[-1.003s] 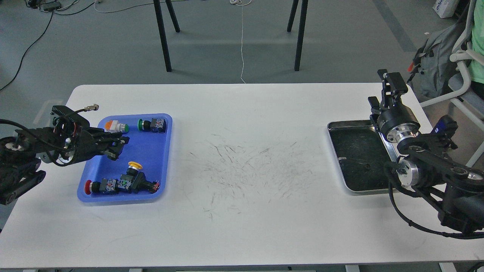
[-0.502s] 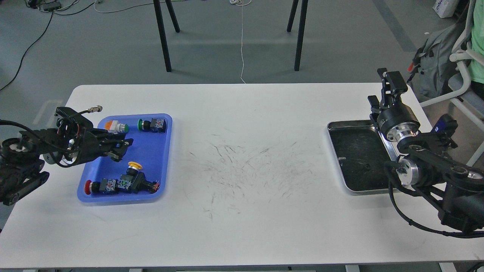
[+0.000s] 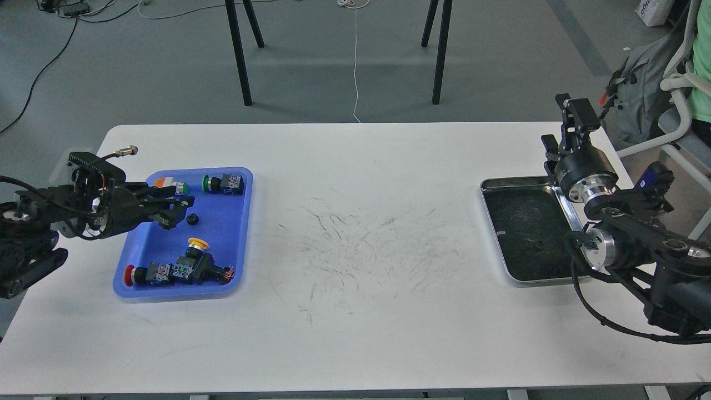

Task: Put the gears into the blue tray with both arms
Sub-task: 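Lower the gear into the blue tray and open the left gripper, then raise the left arm and swing the right gripper toward the metal tray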

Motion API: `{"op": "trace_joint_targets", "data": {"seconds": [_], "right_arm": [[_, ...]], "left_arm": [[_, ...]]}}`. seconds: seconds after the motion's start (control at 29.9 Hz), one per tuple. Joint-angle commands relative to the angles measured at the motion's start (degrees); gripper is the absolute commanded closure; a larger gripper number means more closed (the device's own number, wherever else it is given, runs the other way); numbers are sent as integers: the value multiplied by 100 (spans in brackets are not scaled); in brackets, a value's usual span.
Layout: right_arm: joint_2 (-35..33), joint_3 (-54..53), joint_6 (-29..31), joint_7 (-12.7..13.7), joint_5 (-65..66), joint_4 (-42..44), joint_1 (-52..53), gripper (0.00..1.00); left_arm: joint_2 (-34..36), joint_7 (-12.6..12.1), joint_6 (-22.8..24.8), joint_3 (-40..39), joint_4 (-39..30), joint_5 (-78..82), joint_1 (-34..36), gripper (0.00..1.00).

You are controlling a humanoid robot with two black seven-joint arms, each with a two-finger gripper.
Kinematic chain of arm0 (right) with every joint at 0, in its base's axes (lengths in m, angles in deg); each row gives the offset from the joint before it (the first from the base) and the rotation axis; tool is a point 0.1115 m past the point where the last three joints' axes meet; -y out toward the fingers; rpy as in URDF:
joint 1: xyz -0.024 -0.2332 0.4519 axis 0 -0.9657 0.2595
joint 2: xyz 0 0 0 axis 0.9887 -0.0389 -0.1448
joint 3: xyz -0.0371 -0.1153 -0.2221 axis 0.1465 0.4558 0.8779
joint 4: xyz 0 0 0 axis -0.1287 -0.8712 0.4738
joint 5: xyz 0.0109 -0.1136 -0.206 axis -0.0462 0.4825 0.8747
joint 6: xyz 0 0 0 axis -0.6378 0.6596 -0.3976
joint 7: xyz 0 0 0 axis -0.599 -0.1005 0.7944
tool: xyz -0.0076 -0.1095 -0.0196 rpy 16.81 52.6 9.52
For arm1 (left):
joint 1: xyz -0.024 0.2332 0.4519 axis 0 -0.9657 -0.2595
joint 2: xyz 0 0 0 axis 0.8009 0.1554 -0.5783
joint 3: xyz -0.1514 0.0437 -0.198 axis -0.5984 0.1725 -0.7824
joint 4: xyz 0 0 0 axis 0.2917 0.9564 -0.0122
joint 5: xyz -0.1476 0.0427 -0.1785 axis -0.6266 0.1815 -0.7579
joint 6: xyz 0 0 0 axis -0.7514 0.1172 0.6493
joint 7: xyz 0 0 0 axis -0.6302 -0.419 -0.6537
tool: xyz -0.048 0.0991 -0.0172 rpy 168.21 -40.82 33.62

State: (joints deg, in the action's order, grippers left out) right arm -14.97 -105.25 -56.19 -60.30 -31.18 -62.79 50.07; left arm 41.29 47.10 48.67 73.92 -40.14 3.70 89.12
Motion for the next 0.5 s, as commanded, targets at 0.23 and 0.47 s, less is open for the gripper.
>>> {"op": "trace_joint_targets", "data": {"seconds": [0.23, 0.47], "right_arm": [[174, 304, 18, 0, 61, 178, 452, 4], [648, 383, 54, 0, 44, 477, 681, 3]], "left_arm": [[-44, 2, 338, -41, 41, -3108, 479, 13], [-360, 2, 864, -373, 120, -4804, 628, 6]]}}
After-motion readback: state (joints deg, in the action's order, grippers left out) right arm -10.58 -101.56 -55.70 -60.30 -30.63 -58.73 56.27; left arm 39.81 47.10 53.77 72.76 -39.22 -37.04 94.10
